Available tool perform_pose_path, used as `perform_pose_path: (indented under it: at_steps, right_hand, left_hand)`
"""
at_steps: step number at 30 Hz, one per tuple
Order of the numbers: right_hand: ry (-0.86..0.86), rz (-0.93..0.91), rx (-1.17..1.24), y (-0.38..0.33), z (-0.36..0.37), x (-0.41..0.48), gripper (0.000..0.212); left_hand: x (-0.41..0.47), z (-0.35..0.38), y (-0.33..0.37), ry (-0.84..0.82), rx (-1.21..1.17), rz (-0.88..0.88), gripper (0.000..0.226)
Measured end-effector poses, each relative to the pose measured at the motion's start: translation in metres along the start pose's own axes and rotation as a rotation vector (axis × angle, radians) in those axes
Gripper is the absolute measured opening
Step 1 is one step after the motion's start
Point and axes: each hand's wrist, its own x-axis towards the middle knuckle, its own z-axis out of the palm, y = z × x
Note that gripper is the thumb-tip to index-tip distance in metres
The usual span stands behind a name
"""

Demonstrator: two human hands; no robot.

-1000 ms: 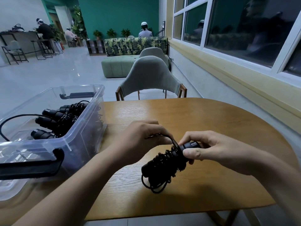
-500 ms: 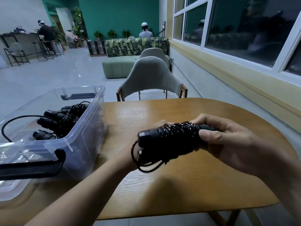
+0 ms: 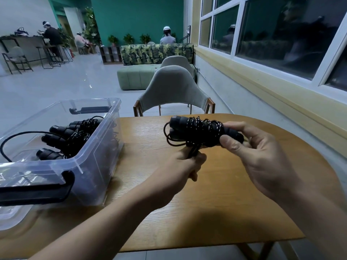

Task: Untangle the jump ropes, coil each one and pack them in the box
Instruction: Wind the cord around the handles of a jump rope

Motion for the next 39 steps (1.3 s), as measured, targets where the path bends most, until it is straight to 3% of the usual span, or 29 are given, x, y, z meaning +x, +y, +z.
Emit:
perform_pose_path:
  at_steps: [3,6,9,13,21,29,33,39]
  right_hand:
    - [0.004,-0.162,-0.216,0.004,0.013,-0.004,0.031]
    - [0.042,-0.345,-0.415,0.009,0.024,-0.005,0.026]
    - [0.084,-0.502,-0.577,0.013,0.035,-0.007,0.027]
    - [0.048,-0.555,-0.687,0.024,0.049,-0.011,0.031]
    - [-0.053,-0.569,-0.852,0.043,0.072,-0.010,0.043]
    - [-0.143,-0.569,-0.794,0.043,0.097,-0.011,0.063]
    - [-0.162,-0.543,-0.726,0.047,0.110,-0.007,0.067]
    - [-0.203,-0.497,-0.722,0.059,0.129,-0.003,0.066]
  left_hand:
    - [0.000,-0.006,0.006,0.004,-0.177,-0.007,0.012]
    - [0.000,-0.013,0.013,-0.033,-0.344,0.008,0.026]
    - [-0.001,-0.017,0.017,0.011,-0.333,0.021,0.036]
    - [-0.003,-0.019,0.017,0.144,-0.282,-0.028,0.053]
    - [-0.010,-0.033,0.025,0.459,-0.221,-0.043,0.042]
    - [-0.027,-0.070,0.045,0.599,0.118,0.115,0.051]
    - [-0.041,-0.097,0.076,0.626,0.457,0.100,0.053]
    - [-0.056,-0.158,0.133,0.652,0.700,0.033,0.050]
